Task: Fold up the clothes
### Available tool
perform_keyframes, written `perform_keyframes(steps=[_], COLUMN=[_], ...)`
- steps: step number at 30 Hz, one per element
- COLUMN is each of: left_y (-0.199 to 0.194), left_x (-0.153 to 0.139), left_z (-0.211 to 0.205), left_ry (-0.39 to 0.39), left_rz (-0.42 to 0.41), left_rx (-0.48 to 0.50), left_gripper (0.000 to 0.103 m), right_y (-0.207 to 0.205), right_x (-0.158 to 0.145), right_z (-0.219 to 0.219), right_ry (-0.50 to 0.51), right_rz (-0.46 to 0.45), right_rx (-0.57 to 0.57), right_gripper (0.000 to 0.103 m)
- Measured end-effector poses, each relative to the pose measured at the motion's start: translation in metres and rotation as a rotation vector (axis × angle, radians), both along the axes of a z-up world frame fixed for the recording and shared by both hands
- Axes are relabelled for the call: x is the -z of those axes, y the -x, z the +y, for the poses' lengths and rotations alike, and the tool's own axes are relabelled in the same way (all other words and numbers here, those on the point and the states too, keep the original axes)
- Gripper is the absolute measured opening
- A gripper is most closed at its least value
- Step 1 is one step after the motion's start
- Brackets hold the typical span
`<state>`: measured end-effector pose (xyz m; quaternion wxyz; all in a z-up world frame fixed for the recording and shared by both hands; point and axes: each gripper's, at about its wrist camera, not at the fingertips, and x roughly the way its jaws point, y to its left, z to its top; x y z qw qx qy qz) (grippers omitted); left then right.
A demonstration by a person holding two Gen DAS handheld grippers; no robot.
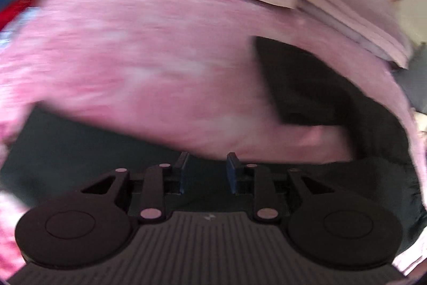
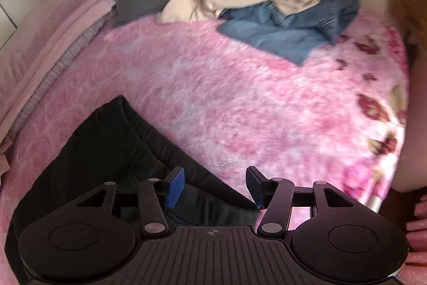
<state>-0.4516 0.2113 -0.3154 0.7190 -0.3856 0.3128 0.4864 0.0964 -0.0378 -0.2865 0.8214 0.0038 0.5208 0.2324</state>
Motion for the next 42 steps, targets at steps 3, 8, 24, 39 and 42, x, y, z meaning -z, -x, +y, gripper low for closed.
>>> perform_keyframes(steps=[3,8,24,39,42], left_y=[-0.049,-0.086,-0.091,-0.011,-0.002], left_x=[0.024,0.054,-0.097,0.006,0.008], left_z=[0.016,0.040,0.084,0.081,0.088], left_ry=[0.033,0.059,-0.644,-0.109,-0.074], left_rz=[-0.060,-0.093,0.285,0.277,0.128], left_rx=[-0.002,-0.146,0.028,-0.176,-0.286], left_gripper=[0.025,0.025,0.006,0.027,0.035], right_y=[-0.014,-0.042,-0.066,-0.051,-0.061], right_x=[0.015,0.030,0.044,0.063,0.068], right_z=[0.019,0.058,0.131,0.166,0.177], right_ry=[-0.022,-0.040,-0.053,-0.030,-0.061], right_rz=[0.047,0.088,0.109,0.144,0.156], right_rx=[-0.036,-0.091,-0.178,-0.324,-0.363], right_gripper=[0.055,0.055,0.055,0.055,0.062])
